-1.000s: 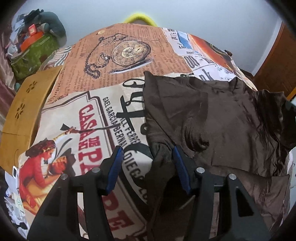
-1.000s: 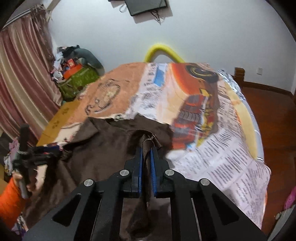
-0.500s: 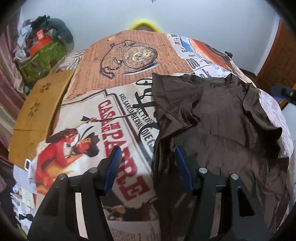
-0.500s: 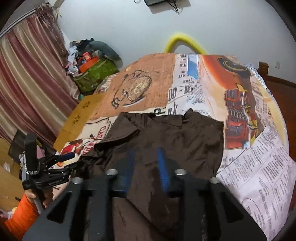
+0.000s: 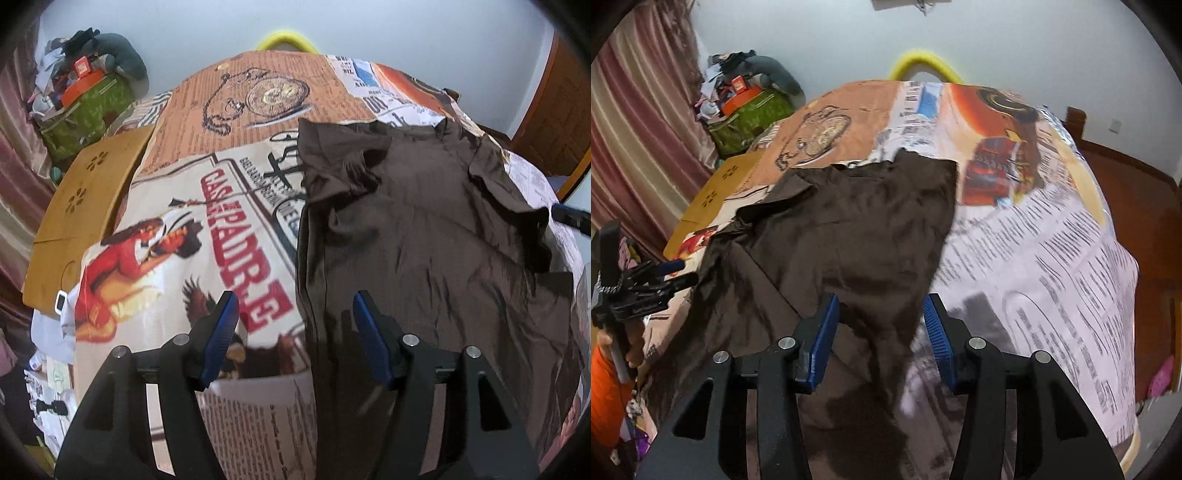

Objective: Fold small clothes

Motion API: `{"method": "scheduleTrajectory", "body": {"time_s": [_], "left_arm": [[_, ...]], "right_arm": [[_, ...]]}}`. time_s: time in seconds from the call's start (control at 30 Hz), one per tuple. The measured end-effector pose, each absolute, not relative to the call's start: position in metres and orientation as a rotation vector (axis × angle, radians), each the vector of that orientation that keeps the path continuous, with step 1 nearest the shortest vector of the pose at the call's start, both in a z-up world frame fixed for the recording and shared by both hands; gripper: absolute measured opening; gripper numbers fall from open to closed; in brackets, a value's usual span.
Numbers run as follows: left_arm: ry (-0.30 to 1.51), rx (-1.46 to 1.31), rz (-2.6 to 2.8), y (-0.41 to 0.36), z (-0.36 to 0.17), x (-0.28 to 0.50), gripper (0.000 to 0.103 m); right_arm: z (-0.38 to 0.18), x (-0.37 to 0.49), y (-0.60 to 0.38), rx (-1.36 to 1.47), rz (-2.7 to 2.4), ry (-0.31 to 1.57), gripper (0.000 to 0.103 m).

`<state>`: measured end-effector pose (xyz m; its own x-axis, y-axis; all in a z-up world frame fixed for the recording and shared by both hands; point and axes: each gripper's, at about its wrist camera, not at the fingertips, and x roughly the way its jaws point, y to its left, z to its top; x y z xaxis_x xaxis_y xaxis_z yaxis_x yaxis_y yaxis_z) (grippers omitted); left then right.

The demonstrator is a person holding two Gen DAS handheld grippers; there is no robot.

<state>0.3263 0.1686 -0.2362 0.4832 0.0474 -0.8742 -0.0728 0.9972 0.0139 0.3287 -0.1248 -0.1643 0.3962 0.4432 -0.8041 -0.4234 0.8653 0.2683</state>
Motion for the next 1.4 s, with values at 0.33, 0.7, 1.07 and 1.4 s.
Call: {"method": "scheduleTrajectory", "body": {"time_s": [0.33,0.7,1.07,1.4], "left_arm": [[1.045,-0.053,0.12,0.177,-0.239,0.341,0.064],[1.033,-0.068,0.129,0.189,-0.251,0.36,0.064],[1.072,-0.052,0.14,0.185,-0.257,0.353,0.064],[1.12,-0.062,0.121,0.17,-0.248,0.314,0.064]], "right_arm": [[-0.184,0.419,-0.114,0.081,0.482,1.059,0.044],[-0.212,0.452,-0.076,-0.09,0.499,1.019,0.008],[-0.194,0.469,-0.072,-0.108,0.445,0.989,0.013],[-0.152,0.364,-0.11,-0.127,0.565,0.97,0.047]]}}
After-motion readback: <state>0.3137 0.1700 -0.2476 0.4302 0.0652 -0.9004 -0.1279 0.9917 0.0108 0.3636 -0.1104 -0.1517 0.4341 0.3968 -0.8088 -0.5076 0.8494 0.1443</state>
